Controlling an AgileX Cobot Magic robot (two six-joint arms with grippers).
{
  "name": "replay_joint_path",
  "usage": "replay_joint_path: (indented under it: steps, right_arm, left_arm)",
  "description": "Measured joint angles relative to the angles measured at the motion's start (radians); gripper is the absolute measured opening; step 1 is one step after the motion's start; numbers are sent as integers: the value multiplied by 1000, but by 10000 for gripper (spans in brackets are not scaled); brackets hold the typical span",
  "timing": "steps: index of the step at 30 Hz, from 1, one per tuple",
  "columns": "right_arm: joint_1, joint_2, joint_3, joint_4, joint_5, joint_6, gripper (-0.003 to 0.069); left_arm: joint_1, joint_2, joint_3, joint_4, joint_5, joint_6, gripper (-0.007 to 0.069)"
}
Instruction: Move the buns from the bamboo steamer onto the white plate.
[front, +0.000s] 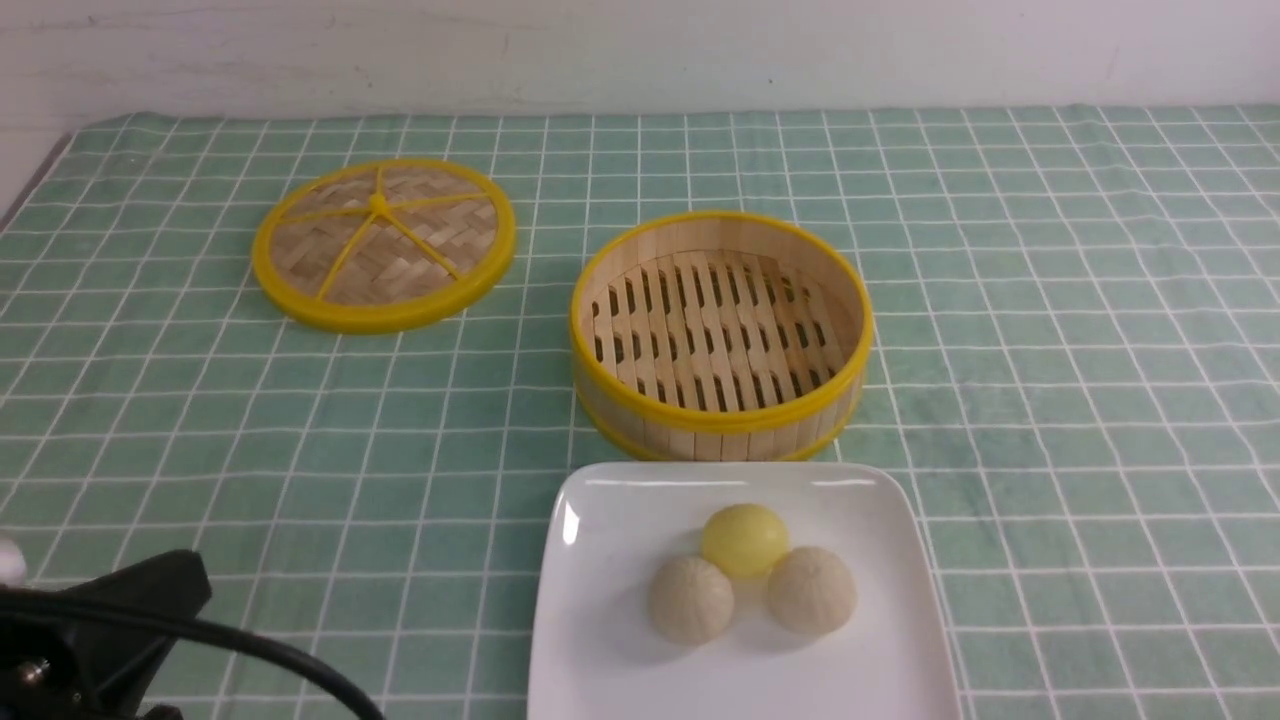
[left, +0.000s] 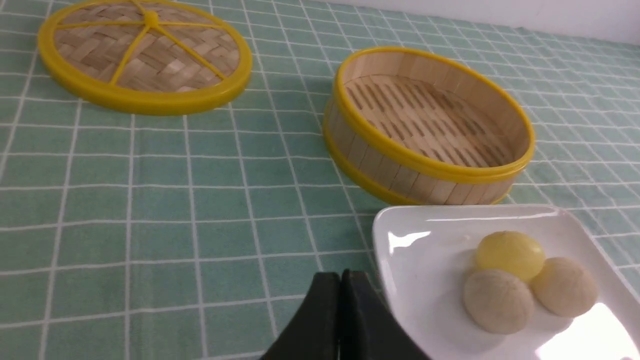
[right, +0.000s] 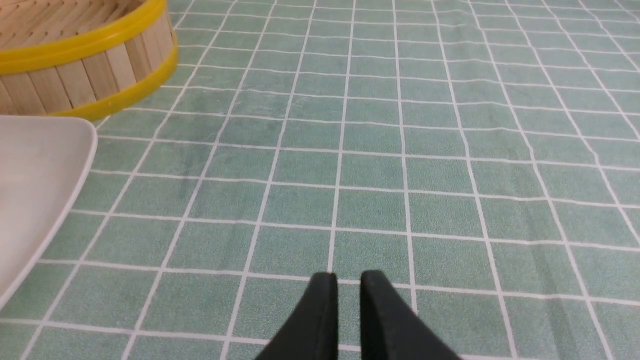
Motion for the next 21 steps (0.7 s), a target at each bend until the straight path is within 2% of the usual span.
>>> replay_joint_path:
  steps: [3, 5, 6, 9, 10, 12, 16, 21]
  right_arm:
    - [0, 0, 0, 0, 0, 0, 103]
    - [0, 0, 0, 0, 0, 0, 106]
    - [0, 0, 0, 0, 0, 0, 107]
    - [0, 0, 0, 0, 0, 0, 107]
    - [0, 0, 0, 0, 0, 0, 107]
    - [0, 0, 0, 0, 0, 0, 110]
    - [0, 0, 0, 0, 0, 0, 115]
    - [0, 0, 0, 0, 0, 0, 122]
  left_arm:
    - [0, -30, 34, 114, -7, -59, 25]
    - [0, -58, 66, 214, -19, -156, 28]
    - [0, -85, 103, 312, -42, -272, 31]
    - [0, -126, 166, 458, -81, -445, 34]
    - [0, -154, 208, 545, -106, -545, 35]
    - [0, -186, 260, 636, -132, -638, 36]
    - [0, -243, 334, 726, -152, -693, 39]
    - [0, -318, 344, 744, -131, -683, 44]
